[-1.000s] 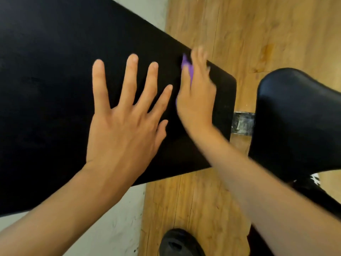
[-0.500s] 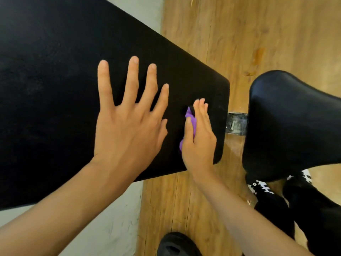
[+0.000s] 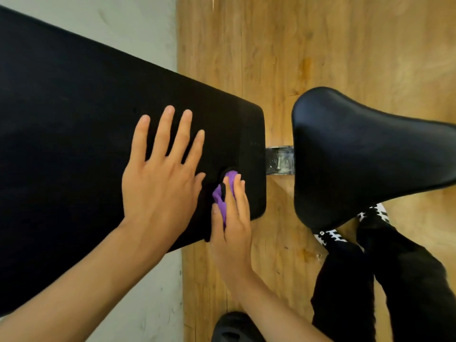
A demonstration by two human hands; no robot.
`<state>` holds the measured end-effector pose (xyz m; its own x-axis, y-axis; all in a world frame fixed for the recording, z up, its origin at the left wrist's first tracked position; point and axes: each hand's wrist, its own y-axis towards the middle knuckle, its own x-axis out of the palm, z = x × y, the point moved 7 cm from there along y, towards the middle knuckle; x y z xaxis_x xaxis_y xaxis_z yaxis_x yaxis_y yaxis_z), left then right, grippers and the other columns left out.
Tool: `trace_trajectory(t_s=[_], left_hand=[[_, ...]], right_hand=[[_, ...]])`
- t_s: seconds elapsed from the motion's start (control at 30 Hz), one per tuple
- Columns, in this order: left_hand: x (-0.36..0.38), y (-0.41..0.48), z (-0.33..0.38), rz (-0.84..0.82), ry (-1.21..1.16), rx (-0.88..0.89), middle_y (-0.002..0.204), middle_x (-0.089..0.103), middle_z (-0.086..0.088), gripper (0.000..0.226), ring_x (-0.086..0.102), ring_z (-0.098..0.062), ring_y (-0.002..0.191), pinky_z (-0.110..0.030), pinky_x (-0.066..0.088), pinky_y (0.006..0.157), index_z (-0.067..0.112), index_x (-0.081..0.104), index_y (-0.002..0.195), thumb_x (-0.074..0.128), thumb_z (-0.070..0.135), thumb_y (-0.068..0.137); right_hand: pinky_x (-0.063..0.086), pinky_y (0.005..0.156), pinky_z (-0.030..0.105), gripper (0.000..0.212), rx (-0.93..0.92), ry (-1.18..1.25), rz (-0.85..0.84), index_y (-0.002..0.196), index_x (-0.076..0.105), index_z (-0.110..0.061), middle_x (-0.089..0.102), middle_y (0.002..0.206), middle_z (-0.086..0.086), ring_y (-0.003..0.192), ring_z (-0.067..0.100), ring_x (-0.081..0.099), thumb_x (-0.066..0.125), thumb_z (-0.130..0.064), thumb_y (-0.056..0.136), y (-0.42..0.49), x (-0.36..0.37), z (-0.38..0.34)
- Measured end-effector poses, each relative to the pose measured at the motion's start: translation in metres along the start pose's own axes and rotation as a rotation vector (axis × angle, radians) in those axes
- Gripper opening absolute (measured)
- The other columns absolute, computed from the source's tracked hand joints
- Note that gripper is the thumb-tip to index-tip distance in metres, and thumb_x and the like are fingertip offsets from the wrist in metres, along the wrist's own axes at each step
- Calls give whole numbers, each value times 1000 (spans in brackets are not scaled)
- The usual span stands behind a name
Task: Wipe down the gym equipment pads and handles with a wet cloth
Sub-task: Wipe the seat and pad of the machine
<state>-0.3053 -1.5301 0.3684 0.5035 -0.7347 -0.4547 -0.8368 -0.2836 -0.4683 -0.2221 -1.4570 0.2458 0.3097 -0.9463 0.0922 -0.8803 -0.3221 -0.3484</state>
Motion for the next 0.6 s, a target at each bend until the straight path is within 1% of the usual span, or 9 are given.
trace_trajectory(t_s=[0.07, 0.17, 0.23, 0.33, 0.43, 0.5, 0.53, 0.57, 0.6], left_hand=[[2, 1, 4, -1, 23, 0, 170, -22, -20, 72, -20, -42, 157, -61, -3, 126, 16, -18, 163, 3, 54, 105], [4, 2, 7, -15, 38, -3, 169, -23, -21, 73, -19, -43, 157, -63, 0, 126, 15, -19, 163, 0, 53, 104], [7, 3, 9, -1, 37, -8, 170, -22, -20, 72, -18, -43, 157, -64, -1, 126, 15, -19, 163, 0, 53, 104], [9, 5, 11, -6, 40, -13, 170, -19, -20, 72, -16, -44, 157, -65, 0, 126, 14, -17, 163, 2, 52, 105], [11, 5, 12, -24, 42, -13, 169, -22, -21, 73, -18, -45, 156, -66, 1, 125, 12, -19, 163, 0, 51, 104], [10, 5, 11, -34, 43, -11, 168, -26, -23, 72, -20, -46, 156, -67, 0, 125, 11, -23, 161, -1, 50, 104], [10, 3, 11, -40, 41, -13, 167, -27, -23, 72, -20, -46, 155, -67, -1, 125, 11, -24, 161, -2, 49, 104], [10, 3, 12, -39, 40, -17, 167, -27, -24, 72, -20, -47, 155, -67, -2, 125, 10, -25, 160, -1, 49, 104], [9, 4, 12, -35, 35, -20, 167, -27, -25, 72, -20, -47, 155, -68, -2, 124, 10, -25, 160, 0, 49, 104]], right_hand=[[18, 127, 28, 52, 8, 40, -5, 154, 16, -52, 11, 168, -23, 156, 3, 7, 35, -40, 107, 11, 0, 2], [18, 128, 41, 50, -6, -18, 51, 159, 29, -17, 20, 169, -1, 157, 11, 6, 37, -25, 110, 82, 0, -9], [15, 128, 38, 49, -20, -50, 56, 158, 33, -9, 23, 168, 8, 157, 17, 9, 37, -21, 111, 154, -1, -22], [23, 126, 42, 48, -40, -73, 92, 155, 38, -6, 31, 164, 12, 155, 21, 22, 39, -23, 110, 200, -3, -24], [35, 120, 50, 48, -55, 23, 93, 158, 32, -13, 31, 166, 1, 154, 15, 25, 39, -18, 110, 112, -3, -8], [50, 109, 41, 52, -58, 58, 14, 159, 24, -18, 26, 164, -24, 149, 1, 32, 41, -13, 110, 33, -5, 5], [51, 107, 33, 53, -63, 69, -22, 159, 22, -18, 23, 161, -34, 146, -6, 33, 41, -12, 110, 8, -6, 10], [47, 110, 29, 53, -68, 57, -44, 159, 22, -16, 20, 161, -35, 146, -8, 30, 40, -14, 109, 2, -6, 11], [38, 119, 32, 51, -49, 18, -45, 159, 22, -15, 18, 165, -27, 150, -3, 25, 37, -17, 110, 17, -7, 9]])
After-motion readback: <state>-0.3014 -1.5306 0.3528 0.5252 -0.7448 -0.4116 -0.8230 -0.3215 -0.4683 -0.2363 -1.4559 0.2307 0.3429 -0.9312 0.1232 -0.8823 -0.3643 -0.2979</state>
